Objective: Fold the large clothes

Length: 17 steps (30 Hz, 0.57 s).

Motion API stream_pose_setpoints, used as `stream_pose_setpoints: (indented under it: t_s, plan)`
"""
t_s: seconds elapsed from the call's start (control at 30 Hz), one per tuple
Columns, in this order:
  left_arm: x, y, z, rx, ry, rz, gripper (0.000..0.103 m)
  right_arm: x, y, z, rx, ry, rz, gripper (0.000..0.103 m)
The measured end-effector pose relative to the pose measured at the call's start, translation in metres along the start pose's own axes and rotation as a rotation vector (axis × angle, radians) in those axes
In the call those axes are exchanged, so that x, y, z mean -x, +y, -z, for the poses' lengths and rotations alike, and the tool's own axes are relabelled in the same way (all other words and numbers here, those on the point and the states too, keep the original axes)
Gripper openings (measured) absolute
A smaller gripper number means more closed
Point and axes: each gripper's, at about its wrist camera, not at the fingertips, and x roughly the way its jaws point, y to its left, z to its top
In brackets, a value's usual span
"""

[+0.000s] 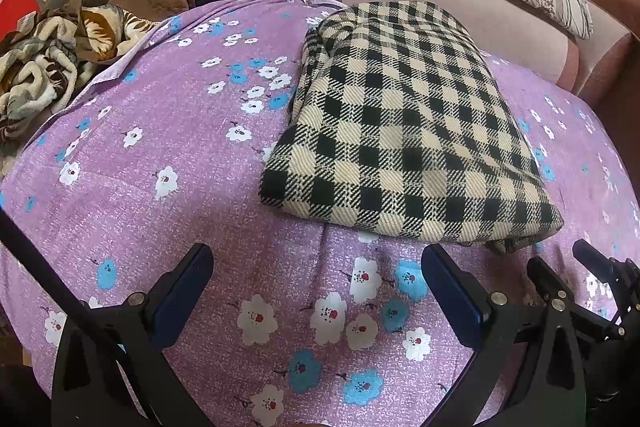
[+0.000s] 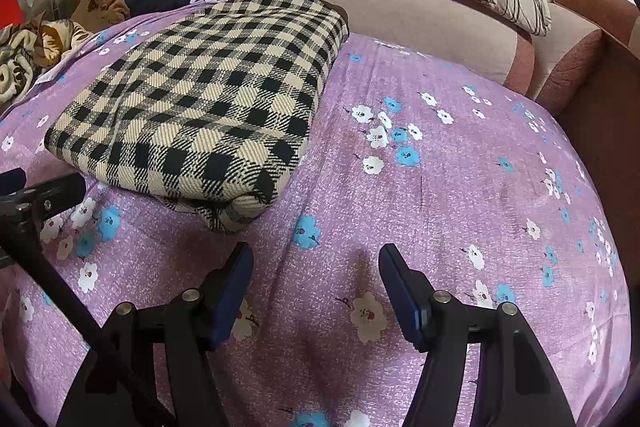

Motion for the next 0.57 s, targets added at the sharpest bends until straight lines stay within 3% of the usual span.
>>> stream_pose_setpoints:
  t_s: [0.57]
  plan:
    - [0.0037,-0.0035,0.0022,-0.021,-0.007,0.015,0.102,-0.0081,-0.0022,0.0034,-0.003,0.034,-0.014,0.072]
